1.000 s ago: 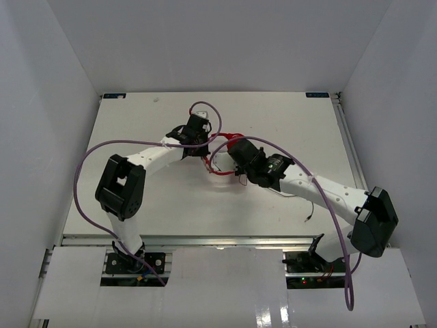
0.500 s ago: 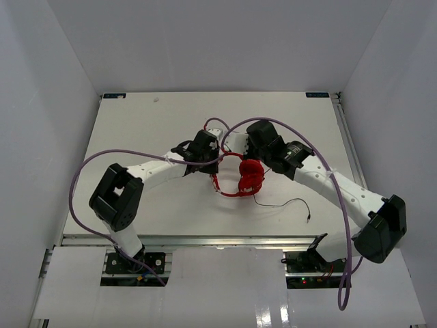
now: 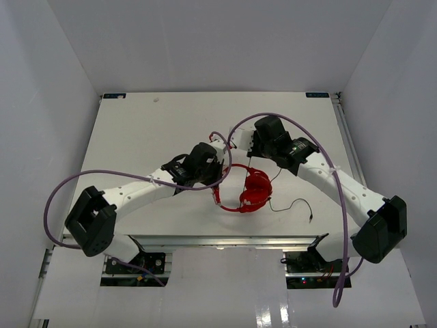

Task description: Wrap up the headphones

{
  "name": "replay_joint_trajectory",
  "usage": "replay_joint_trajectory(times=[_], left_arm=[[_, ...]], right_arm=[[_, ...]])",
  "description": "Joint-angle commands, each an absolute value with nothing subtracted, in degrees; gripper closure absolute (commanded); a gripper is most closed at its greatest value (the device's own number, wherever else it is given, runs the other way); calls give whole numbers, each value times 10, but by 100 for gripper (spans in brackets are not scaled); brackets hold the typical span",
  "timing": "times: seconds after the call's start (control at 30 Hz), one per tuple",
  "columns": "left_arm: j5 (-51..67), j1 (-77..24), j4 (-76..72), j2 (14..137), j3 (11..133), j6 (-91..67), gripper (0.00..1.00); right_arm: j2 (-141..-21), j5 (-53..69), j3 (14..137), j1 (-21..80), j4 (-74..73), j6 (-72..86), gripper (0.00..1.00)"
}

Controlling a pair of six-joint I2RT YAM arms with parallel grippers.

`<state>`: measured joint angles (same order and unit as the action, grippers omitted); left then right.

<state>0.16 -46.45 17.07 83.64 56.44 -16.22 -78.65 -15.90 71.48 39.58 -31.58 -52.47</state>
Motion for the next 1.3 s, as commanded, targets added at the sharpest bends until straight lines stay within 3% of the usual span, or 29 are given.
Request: replay_joint_trajectory(times=[0.0, 0.3, 0.53, 0.7, 1.27], left_arm=[[50, -481, 142, 769, 553, -142, 100], [65, -482, 128, 735, 559, -154, 100], [104, -482, 117, 724, 564, -157, 100], [103, -482, 119, 690, 571, -178, 100], [22, -482, 177, 685, 696, -225, 100]], right_arm=[[-800, -70, 736, 350, -294, -494, 92], [-802, 180, 735, 305, -347, -459, 92], [-816, 244, 751, 295, -354, -433, 92], [-818, 363, 740, 245, -357, -420, 91], [-882, 675, 756, 208, -351, -397, 91]])
